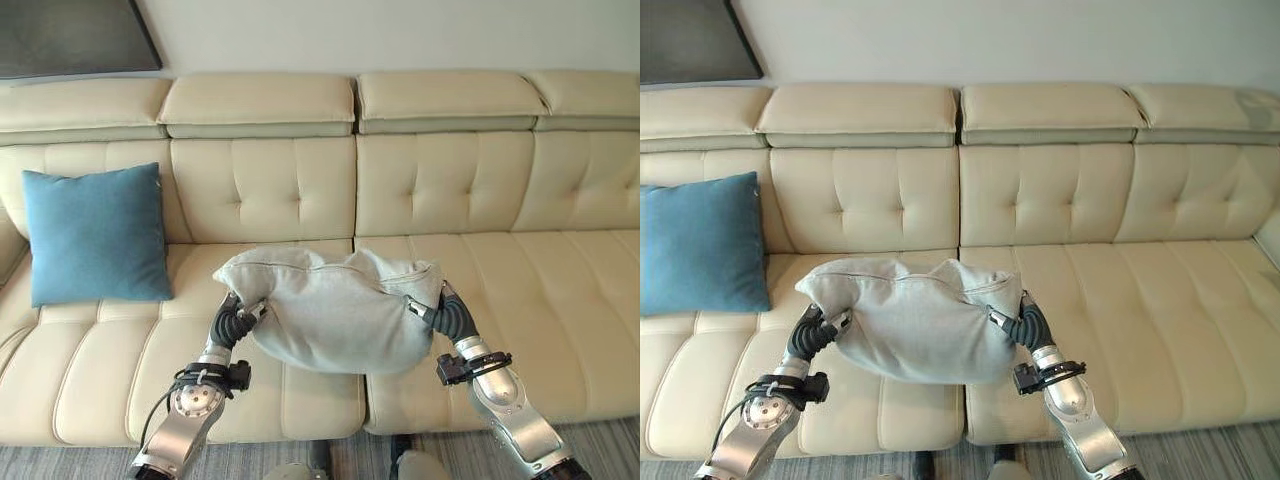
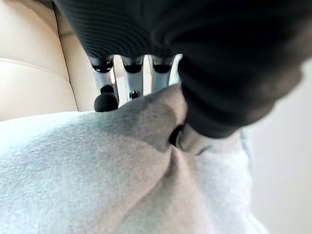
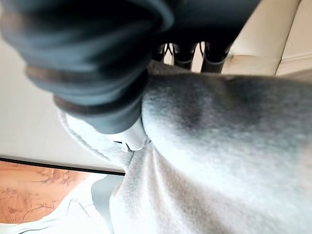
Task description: Pick up all the scattered cushions and arrange them neatly on the sofa.
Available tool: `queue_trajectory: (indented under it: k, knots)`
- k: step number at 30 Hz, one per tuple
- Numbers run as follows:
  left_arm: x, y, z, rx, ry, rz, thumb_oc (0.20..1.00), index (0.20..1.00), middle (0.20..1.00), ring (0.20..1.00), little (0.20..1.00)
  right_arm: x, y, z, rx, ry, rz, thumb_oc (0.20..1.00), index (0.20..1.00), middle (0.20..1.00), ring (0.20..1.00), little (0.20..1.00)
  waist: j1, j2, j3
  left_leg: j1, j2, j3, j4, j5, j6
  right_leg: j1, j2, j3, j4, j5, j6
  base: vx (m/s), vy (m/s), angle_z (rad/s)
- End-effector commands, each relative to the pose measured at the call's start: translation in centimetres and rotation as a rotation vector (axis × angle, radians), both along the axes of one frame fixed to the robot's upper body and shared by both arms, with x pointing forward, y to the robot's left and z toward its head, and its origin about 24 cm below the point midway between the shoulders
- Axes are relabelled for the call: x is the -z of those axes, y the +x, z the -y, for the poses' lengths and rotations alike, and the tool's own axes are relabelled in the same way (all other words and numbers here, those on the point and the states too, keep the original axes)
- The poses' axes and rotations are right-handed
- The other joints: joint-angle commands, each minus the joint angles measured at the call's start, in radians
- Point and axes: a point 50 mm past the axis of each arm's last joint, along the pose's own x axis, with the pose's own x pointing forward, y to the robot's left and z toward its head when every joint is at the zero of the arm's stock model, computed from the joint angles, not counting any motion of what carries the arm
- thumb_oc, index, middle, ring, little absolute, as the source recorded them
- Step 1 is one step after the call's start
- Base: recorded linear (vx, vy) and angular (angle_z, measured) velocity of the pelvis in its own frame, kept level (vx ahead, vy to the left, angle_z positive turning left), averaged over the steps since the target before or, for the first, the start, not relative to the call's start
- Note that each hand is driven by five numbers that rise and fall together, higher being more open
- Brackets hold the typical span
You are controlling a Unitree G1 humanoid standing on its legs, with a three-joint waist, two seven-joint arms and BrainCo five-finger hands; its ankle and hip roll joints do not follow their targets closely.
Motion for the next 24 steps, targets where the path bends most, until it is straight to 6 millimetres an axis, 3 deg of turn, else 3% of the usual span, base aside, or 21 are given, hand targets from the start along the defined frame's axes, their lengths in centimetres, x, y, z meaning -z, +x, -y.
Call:
queue_trajectory:
  k: [1,9,16,21,22,23,24]
  knots:
    - [-4.3,1.8,3.6,0.162,-0.022,0.249,0.200,0.200,0.200,0.200,0.200,-6.4,1.2,-3.1,-0.139,0.110,0.328,0.200,0.200,0.200,0.200,0.200,-0.021,-0.023,-0.059,-0.017,0.062,0.012,0.090,-0.095,-0.064,0.035,0.030,-0.029,0.008,-0.097,0.013,0.10,-0.077,0.17]
    - [-6.5,4.8,4.8,0.114,0.062,0.370,0.200,0.200,0.200,0.200,0.200,-7.7,3.8,-4.3,-0.111,0.067,0.381,0.200,0.200,0.200,0.200,0.200,-0.013,-0.021,-0.067,0.026,0.066,-0.008,0.024,-0.077,-0.080,0.093,0.047,-0.073,-0.055,-0.099,0.005,0.07,-0.042,0.11]
    - [-12.3,11.1,8.4,0.028,0.077,0.568,0.200,0.200,0.200,0.200,0.200,-12.8,9.1,-7.6,-0.050,0.076,0.521,0.200,0.200,0.200,0.200,0.200,-0.006,-0.017,0.023,-0.132,0.081,-0.023,0.020,-0.028,-0.090,-0.095,0.047,-0.052,-0.007,-0.074,0.003,-0.18,-0.021,0.06]
    - [-16.0,14.8,9.3,-0.017,0.118,0.608,0.200,0.200,0.200,0.200,0.200,-16.9,12.8,-7.9,0.042,-0.046,0.584,0.200,0.200,0.200,0.200,0.200,0.003,-0.012,0.055,-0.246,0.086,-0.027,0.028,0.008,-0.103,-0.215,0.041,-0.044,0.028,-0.054,0.007,-0.11,0.010,-0.02]
    - [-16.5,15.2,9.4,-0.024,0.131,0.611,0.266,0.266,0.266,0.266,0.266,-17.4,13.3,-7.7,0.062,-0.062,0.586,0.200,0.200,0.200,0.200,0.200,0.004,-0.011,0.060,-0.260,0.088,-0.028,0.029,0.014,-0.106,-0.228,0.040,-0.044,0.032,-0.054,0.007,-0.03,-0.001,-0.04]
    - [-16.8,15.5,9.3,-0.027,0.166,0.615,0.464,0.464,0.464,0.464,0.464,-17.7,13.8,-7.5,0.084,-0.089,0.582,0.291,0.291,0.291,0.291,0.291,0.006,-0.011,0.064,-0.268,0.089,-0.030,0.028,0.017,-0.107,-0.234,0.037,-0.045,0.032,-0.052,0.009,-0.03,-0.004,-0.05]
    - [-17.2,15.9,9.2,-0.032,0.198,0.622,1.000,1.000,1.000,1.000,1.000,-18.0,14.3,-7.2,0.102,-0.119,0.583,1.000,1.000,1.000,1.000,1.000,0.008,-0.010,0.074,-0.278,0.090,-0.031,0.030,0.021,-0.109,-0.245,0.035,-0.044,0.036,-0.051,0.010,-0.03,0.002,-0.03]
